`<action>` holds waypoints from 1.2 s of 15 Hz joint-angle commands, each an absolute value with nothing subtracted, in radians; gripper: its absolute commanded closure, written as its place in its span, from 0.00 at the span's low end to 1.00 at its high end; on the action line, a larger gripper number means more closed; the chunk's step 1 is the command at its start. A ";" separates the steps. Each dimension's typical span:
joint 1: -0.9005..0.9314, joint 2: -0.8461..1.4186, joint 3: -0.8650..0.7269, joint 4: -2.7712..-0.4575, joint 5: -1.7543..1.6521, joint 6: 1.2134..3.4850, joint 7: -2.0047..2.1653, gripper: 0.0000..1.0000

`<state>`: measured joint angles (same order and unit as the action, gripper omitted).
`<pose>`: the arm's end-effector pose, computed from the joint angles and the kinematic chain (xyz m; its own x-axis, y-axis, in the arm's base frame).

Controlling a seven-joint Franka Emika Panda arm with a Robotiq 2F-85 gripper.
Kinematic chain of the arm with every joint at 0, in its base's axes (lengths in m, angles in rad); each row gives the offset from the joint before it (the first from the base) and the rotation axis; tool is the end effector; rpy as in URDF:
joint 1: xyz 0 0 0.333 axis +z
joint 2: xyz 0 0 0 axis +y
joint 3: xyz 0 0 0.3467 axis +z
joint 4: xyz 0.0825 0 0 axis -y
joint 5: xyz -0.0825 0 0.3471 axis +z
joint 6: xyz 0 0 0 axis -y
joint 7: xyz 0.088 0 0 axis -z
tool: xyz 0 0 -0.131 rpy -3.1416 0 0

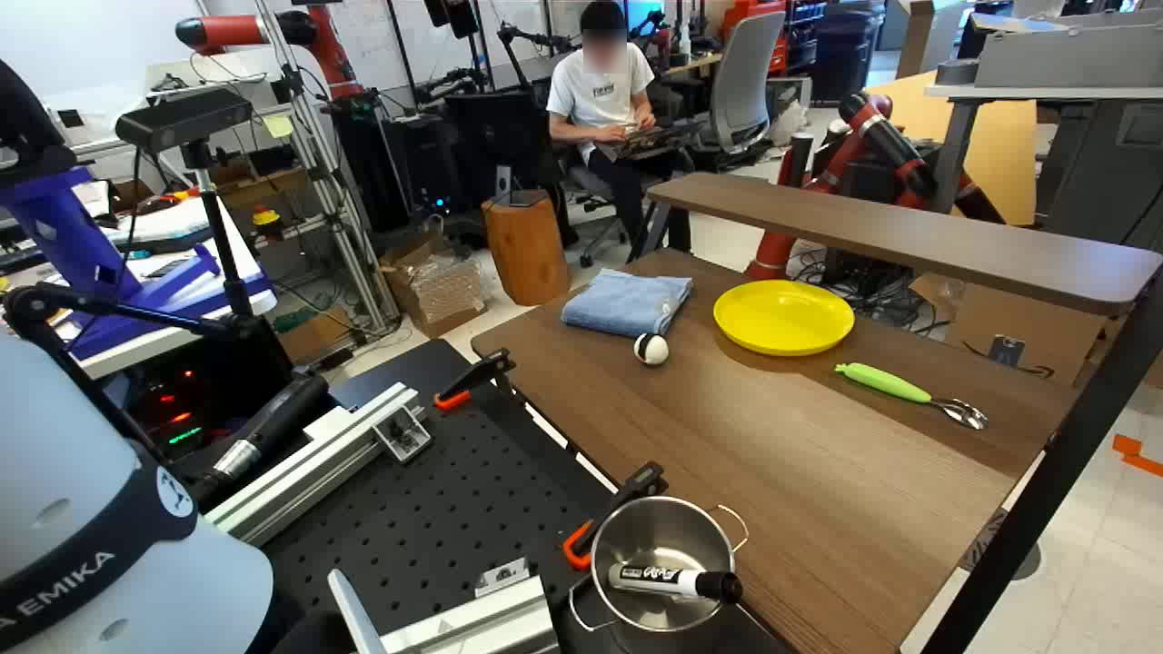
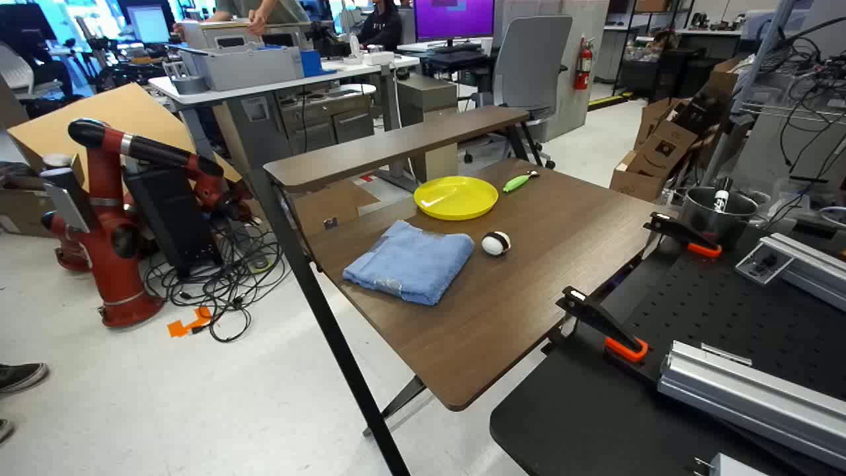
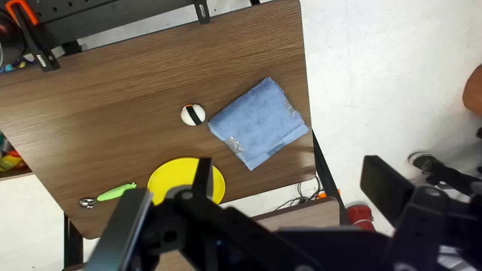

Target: Move the yellow plate to the front right side of the table

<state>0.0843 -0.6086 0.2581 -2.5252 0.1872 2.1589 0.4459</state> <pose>0.3180 0.1368 0.5106 0.9552 -0.2237 0.1936 -0.2022 -0.9714 -0.1245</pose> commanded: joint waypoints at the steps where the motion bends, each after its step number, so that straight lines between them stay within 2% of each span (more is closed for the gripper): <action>1: 0.089 -0.608 0.253 -2.523 0.183 2.156 0.449 0.00; 18: 0.098 -0.583 0.217 -2.516 0.232 2.171 0.428 0.00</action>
